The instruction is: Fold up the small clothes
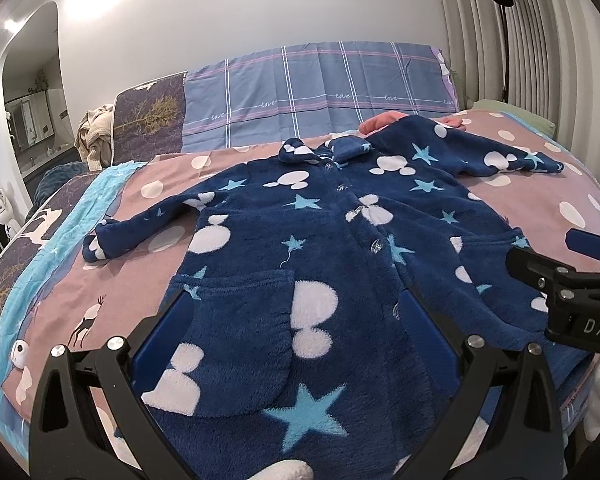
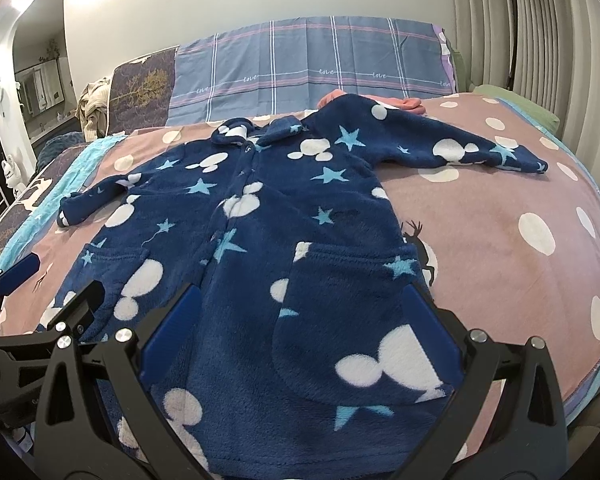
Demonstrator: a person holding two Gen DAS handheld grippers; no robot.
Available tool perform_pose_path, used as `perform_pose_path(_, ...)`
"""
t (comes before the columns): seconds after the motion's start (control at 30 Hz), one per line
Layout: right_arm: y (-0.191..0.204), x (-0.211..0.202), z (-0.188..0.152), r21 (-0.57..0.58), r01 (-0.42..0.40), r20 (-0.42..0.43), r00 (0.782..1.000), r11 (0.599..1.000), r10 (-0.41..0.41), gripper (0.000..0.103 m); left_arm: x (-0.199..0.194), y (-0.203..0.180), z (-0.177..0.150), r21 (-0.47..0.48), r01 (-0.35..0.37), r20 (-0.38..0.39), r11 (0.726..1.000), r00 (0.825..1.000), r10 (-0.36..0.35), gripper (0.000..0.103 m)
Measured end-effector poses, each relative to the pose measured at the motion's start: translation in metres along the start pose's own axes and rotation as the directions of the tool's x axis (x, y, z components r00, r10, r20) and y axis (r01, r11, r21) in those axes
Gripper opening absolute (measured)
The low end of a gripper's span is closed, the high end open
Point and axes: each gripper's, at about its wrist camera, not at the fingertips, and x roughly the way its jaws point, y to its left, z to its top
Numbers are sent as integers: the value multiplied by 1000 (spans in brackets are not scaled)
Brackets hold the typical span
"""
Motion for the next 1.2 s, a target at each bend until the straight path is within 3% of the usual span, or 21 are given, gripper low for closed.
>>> perform_pose_path(0.6,3,1,0,-4,1,-4,1000,1000,-1,101,1,9,-1,-30,-52,34,998,998,53,102)
perform_pose_path(0.8,0,2,-1,7,3,-11,1000,1000,-3,101,-3,24,-3,-117,14,89,993,996,-4,102)
perform_pose_path(0.97,-2,4,0,10,6,-13,1000,1000,-6,101,0,27,0,-120,79,74,990,995,-70,102)
perform_pose_path(1.2,-2,7,5,2,12,-9,1000,1000,-12,101,1,31,3,-132,86,74,988,994,-76,95)
